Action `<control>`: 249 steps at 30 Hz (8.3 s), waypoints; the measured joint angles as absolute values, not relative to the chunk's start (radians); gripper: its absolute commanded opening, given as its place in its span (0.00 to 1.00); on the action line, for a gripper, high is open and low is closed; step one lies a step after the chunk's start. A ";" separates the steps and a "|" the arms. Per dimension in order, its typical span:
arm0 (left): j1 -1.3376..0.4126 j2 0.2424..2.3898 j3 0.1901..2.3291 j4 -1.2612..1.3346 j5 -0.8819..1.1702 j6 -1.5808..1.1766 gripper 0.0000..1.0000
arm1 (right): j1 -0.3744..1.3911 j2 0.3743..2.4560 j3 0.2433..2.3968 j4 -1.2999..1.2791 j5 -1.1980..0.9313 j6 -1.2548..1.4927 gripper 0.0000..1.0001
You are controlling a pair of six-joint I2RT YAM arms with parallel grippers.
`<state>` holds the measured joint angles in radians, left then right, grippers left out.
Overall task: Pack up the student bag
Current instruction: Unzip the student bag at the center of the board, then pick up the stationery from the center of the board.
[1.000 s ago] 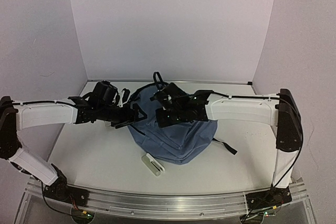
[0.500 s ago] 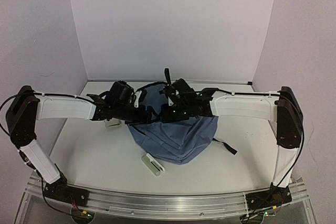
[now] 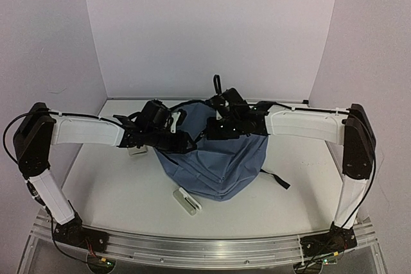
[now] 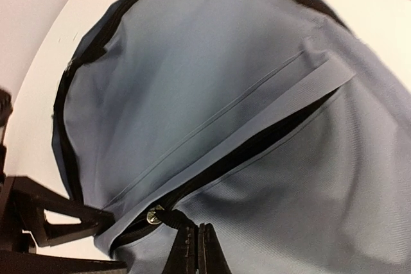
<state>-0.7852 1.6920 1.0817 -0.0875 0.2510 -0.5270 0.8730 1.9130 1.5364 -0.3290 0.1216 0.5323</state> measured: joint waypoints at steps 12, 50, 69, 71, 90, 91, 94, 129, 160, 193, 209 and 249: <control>-0.791 1.702 1.048 -0.094 0.190 -0.552 0.00 | 0.761 1.900 1.537 -0.328 0.240 0.522 0.00; -0.811 1.927 1.459 -0.360 0.070 -0.372 0.43 | 0.619 1.373 1.155 -0.309 0.010 0.563 0.87; -0.791 1.939 1.461 -0.385 0.067 -0.386 0.29 | 0.619 1.339 0.746 -0.044 -0.247 0.783 0.83; -0.785 1.932 1.446 -0.377 0.077 -0.395 0.29 | 0.619 1.379 0.726 0.017 -0.272 0.802 0.75; -0.754 1.890 1.332 -0.265 0.207 -0.492 0.00 | 0.555 1.639 0.826 0.146 -0.282 0.751 0.00; -0.758 1.887 1.320 -0.245 0.219 -0.512 0.00 | 0.531 1.665 0.858 0.133 -0.289 0.730 0.00; -0.784 1.885 1.291 -0.170 0.251 -0.583 0.00 | 0.463 1.742 0.961 0.091 -0.308 0.655 0.06; -0.817 1.920 1.047 0.374 0.289 -1.025 0.00 | 0.976 1.861 1.525 -0.500 0.395 0.634 0.92; -0.839 1.915 1.082 0.312 0.242 -1.030 0.00 | 1.030 1.934 1.676 -0.818 0.757 0.867 0.00; -0.501 1.316 1.031 -0.354 0.152 -0.774 0.87 | 0.943 1.672 1.373 -0.504 0.552 0.802 0.00; -0.008 1.500 0.706 -0.018 0.556 -0.818 0.79 | 0.941 1.689 1.373 -0.456 0.504 0.778 0.00; 0.019 1.887 0.746 0.332 0.755 -0.844 0.00 | 0.941 1.700 1.379 -0.442 0.490 0.759 0.00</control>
